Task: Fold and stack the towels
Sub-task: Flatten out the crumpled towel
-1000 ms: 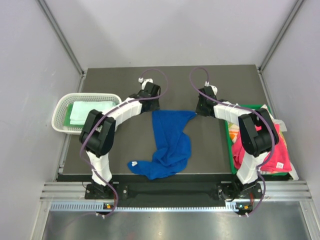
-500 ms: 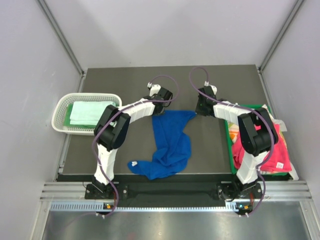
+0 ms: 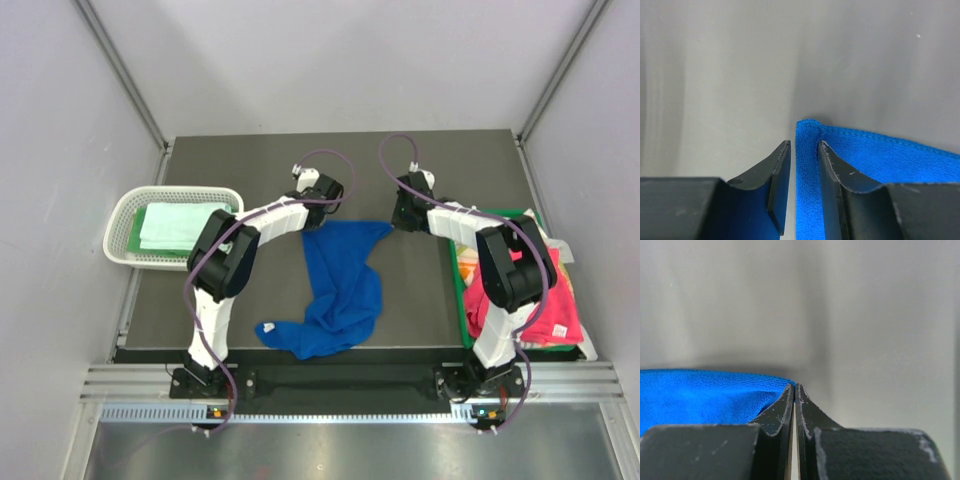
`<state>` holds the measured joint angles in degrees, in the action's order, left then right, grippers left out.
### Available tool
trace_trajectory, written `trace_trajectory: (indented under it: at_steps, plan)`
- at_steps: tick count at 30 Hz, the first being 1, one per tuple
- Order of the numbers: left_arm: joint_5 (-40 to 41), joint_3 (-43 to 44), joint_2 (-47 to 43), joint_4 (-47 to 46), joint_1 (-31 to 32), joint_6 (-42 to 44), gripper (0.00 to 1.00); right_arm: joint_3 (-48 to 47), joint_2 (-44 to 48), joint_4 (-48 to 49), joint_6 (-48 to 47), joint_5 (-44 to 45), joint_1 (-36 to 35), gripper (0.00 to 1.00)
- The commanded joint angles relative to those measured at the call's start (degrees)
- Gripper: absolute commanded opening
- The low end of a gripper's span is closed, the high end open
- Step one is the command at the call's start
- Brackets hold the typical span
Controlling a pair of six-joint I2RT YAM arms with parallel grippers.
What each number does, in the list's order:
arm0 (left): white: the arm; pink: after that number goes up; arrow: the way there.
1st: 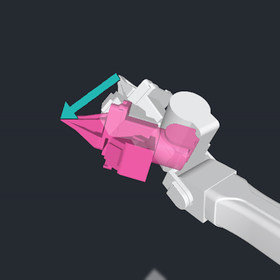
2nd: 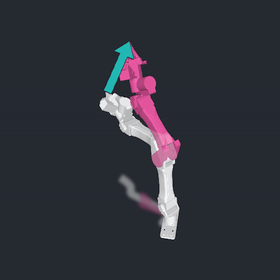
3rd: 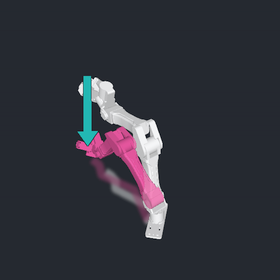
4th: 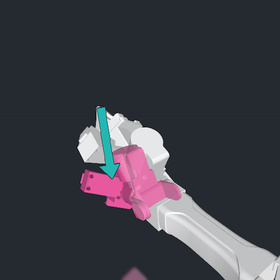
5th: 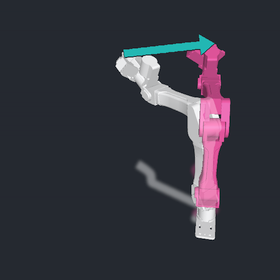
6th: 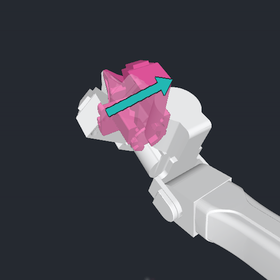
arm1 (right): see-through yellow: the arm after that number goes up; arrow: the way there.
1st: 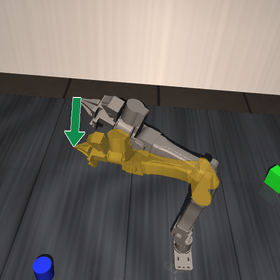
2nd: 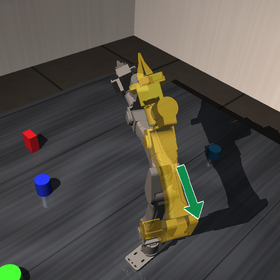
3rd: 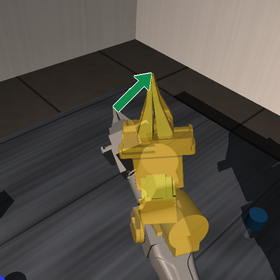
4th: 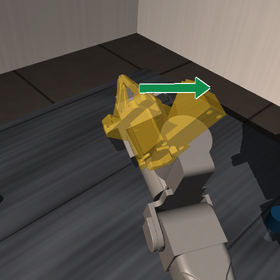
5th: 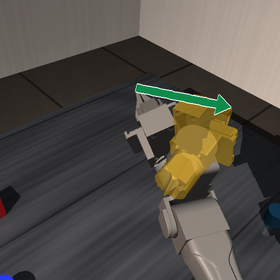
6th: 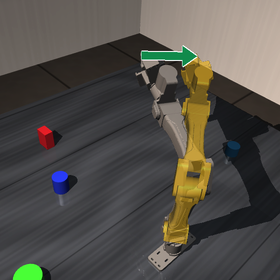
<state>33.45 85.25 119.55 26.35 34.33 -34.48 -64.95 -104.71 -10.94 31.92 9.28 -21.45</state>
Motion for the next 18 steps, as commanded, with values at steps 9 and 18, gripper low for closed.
trace_trajectory:
  at_steps: [9, 18]
  plan:
    - [-3.83, 0.70, -0.98, -0.60, -1.46, 0.99, 0.36, -1.23, -0.24, 1.27, -0.63, -0.40, 1.32, 0.00]
    - [-5.06, 1.41, -0.72, -0.77, -1.28, 0.29, 0.36, -1.50, -0.32, 1.18, -0.55, -0.31, 1.33, 0.00]
